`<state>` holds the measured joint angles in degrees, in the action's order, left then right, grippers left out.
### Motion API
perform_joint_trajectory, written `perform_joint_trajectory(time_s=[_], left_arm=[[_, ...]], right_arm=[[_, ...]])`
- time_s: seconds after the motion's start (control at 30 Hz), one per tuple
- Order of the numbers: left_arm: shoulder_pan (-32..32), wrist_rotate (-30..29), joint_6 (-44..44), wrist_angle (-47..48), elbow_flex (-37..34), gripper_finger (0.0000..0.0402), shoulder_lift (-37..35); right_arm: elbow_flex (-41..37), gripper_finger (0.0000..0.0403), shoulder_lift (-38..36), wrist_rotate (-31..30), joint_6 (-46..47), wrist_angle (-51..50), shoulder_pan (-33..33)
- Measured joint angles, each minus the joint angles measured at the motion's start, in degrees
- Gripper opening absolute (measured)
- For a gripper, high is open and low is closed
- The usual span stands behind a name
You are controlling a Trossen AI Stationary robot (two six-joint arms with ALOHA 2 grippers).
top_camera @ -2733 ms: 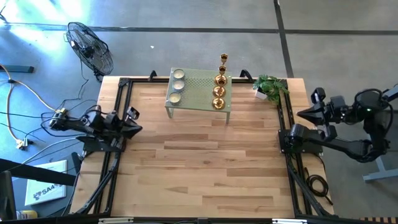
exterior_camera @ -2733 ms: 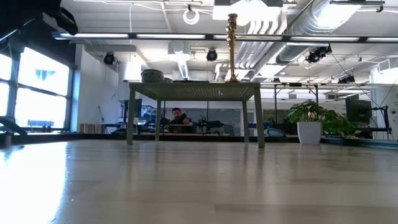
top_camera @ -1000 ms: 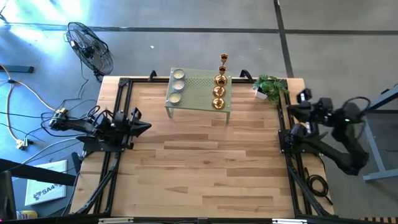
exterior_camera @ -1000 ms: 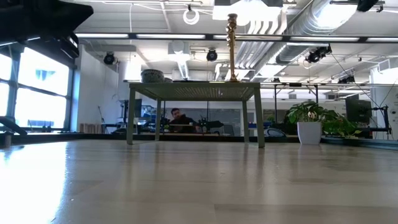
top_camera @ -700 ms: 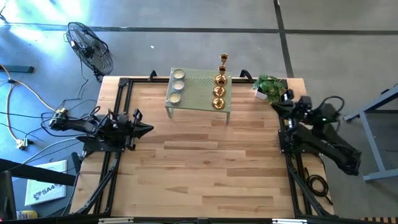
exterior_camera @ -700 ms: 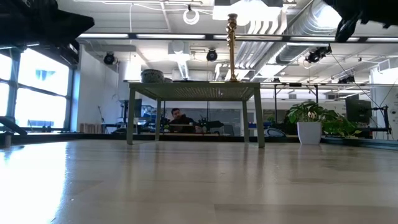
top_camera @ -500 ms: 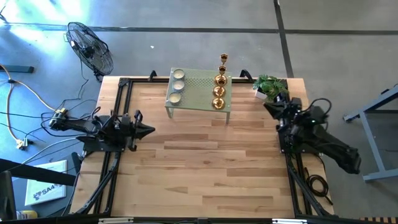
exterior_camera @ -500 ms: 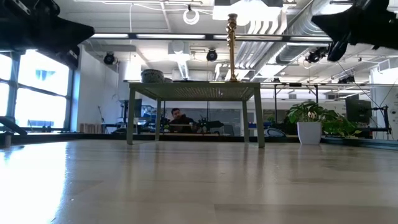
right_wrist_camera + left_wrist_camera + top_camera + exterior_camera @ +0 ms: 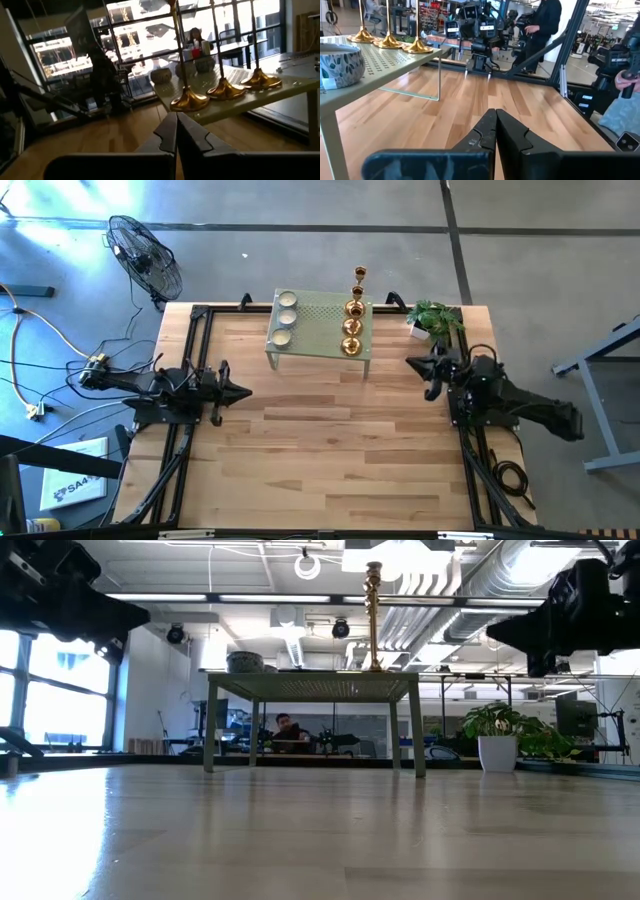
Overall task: Stock candles and holders on shelf
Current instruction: Return to Home Position
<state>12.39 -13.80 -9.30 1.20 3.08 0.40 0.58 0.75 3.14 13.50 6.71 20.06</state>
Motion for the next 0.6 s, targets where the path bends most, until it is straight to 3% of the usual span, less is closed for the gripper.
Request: perform_joint_trajectory(time_s=[0.23,0.6], left_arm=[[0.0,0.1,0.0,0.3,0.0,0.0001,0.0],[0.0,0.1,0.0,0.4,0.0,0.0001,0.0]], right_arm=[[0.0,0.0,0.5,5.3,-3.3,-4.1,-5.7],[0.0,0.0,6.4,5.2,-3.7,-4.4,-10.2]])
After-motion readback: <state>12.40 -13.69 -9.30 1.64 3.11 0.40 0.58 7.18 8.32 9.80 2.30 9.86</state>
